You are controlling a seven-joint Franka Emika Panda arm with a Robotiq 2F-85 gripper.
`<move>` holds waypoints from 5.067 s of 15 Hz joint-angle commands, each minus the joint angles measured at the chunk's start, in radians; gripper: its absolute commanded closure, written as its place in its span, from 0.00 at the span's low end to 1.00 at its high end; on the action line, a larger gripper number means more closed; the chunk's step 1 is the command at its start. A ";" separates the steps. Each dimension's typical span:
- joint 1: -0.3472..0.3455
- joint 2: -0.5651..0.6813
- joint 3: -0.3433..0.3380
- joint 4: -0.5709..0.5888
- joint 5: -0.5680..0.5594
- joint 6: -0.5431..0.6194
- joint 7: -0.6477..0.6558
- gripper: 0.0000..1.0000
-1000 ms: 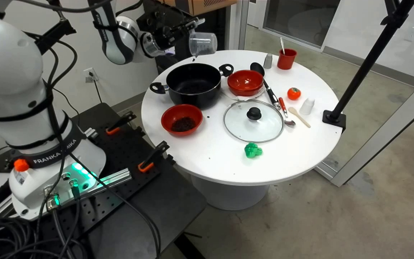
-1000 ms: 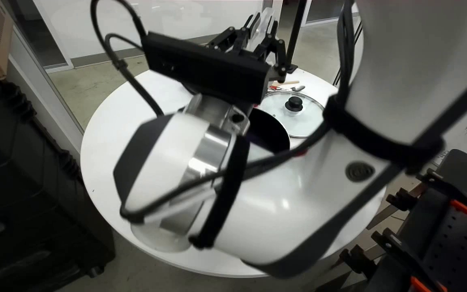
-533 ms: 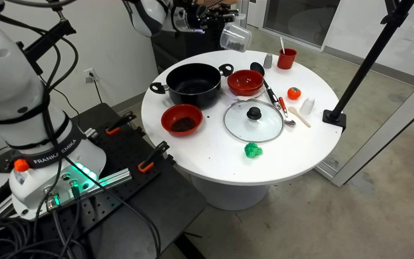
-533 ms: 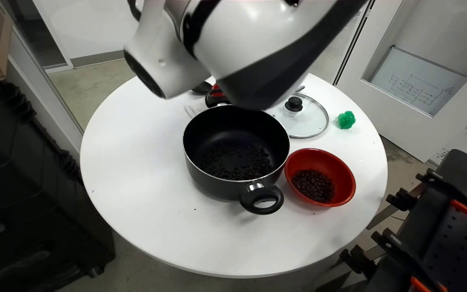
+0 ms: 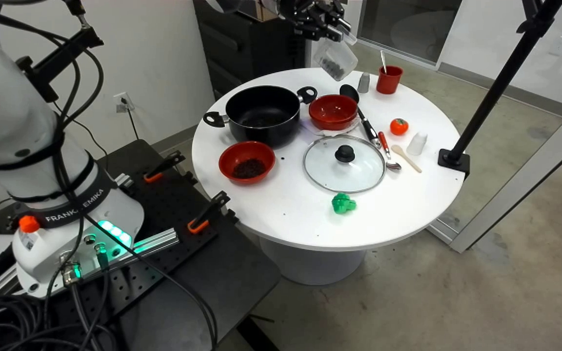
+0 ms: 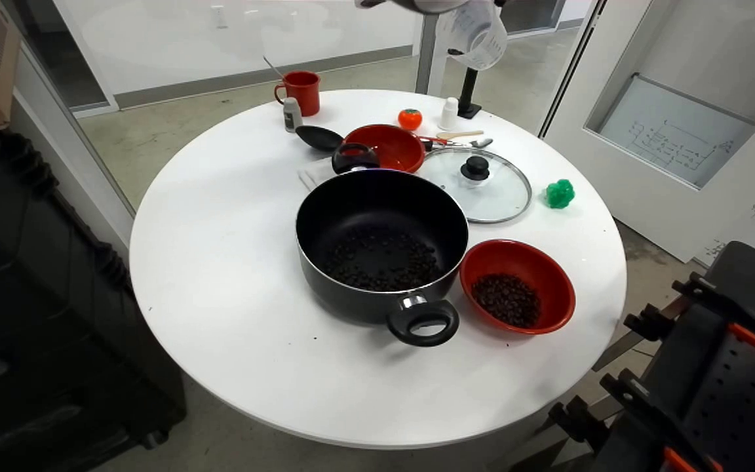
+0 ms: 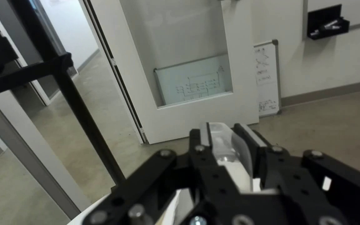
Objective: Put some of the objects from the measuring cup into the pot
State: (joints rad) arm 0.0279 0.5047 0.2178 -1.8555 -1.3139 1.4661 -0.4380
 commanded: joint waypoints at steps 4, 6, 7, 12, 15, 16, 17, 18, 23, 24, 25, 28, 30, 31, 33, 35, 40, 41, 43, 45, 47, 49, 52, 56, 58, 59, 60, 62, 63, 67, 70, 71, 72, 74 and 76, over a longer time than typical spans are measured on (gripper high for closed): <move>-0.151 -0.130 -0.105 0.011 0.245 0.258 -0.184 0.94; -0.203 -0.123 -0.155 0.063 0.325 0.320 -0.261 0.94; -0.226 -0.112 -0.177 0.096 0.372 0.338 -0.300 0.94; -0.334 -0.001 -0.278 0.298 0.633 0.371 -0.422 0.94; -0.374 0.088 -0.307 0.409 0.808 0.358 -0.424 0.94; -0.383 0.115 -0.313 0.440 0.866 0.358 -0.413 0.94; -0.392 0.149 -0.318 0.472 0.922 0.361 -0.402 0.94; -0.404 0.178 -0.317 0.502 0.976 0.363 -0.393 0.94; -0.426 0.310 -0.337 0.624 1.068 0.352 -0.358 0.94; -0.430 0.327 -0.340 0.639 1.071 0.351 -0.353 0.94; -0.433 0.343 -0.345 0.650 1.071 0.350 -0.351 0.94; -0.442 0.377 -0.358 0.665 1.066 0.353 -0.341 0.94; -0.447 0.391 -0.363 0.657 1.063 0.359 -0.332 0.94; -0.448 0.394 -0.366 0.649 1.062 0.359 -0.327 0.94; -0.452 0.402 -0.368 0.629 1.061 0.371 -0.317 0.94; -0.451 0.414 -0.374 0.613 1.051 0.387 -0.304 0.94; -0.452 0.488 -0.399 0.609 1.020 0.474 -0.274 0.94; -0.453 0.502 -0.403 0.609 1.020 0.490 -0.268 0.94; -0.457 0.534 -0.408 0.620 1.021 0.511 -0.271 0.94; -0.466 0.564 -0.405 0.636 1.032 0.515 -0.284 0.94; -0.474 0.578 -0.399 0.644 1.040 0.511 -0.292 0.94; -0.480 0.582 -0.395 0.647 1.046 0.508 -0.296 0.94; -0.485 0.575 -0.388 0.648 1.057 0.509 -0.299 0.94; -0.482 0.570 -0.390 0.643 1.053 0.521 -0.292 0.35; -0.481 0.567 -0.389 0.641 1.053 0.532 -0.293 0.20; -0.481 0.566 -0.389 0.640 1.052 0.539 -0.293 0.14; -0.482 0.564 -0.388 0.639 1.053 0.544 -0.294 0.08; -0.483 0.553 -0.386 0.632 1.058 0.551 -0.294 0.00; -0.484 0.543 -0.384 0.627 1.061 0.554 -0.294 0.00; -0.486 0.419 -0.366 0.547 1.086 0.576 -0.298 0.00; -0.464 0.312 -0.380 0.498 1.083 0.573 -0.252 0.00; -0.454 0.276 -0.385 0.481 1.078 0.574 -0.229 0.00; -0.442 0.241 -0.388 0.460 1.071 0.577 -0.203 0.00; -0.417 0.174 -0.388 0.417 1.065 0.583 -0.145 0.00; -0.386 0.112 -0.386 0.367 1.056 0.594 -0.086 0.00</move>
State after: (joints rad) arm -0.4044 0.7322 -0.1650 -1.3591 -0.2498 2.0214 -0.6087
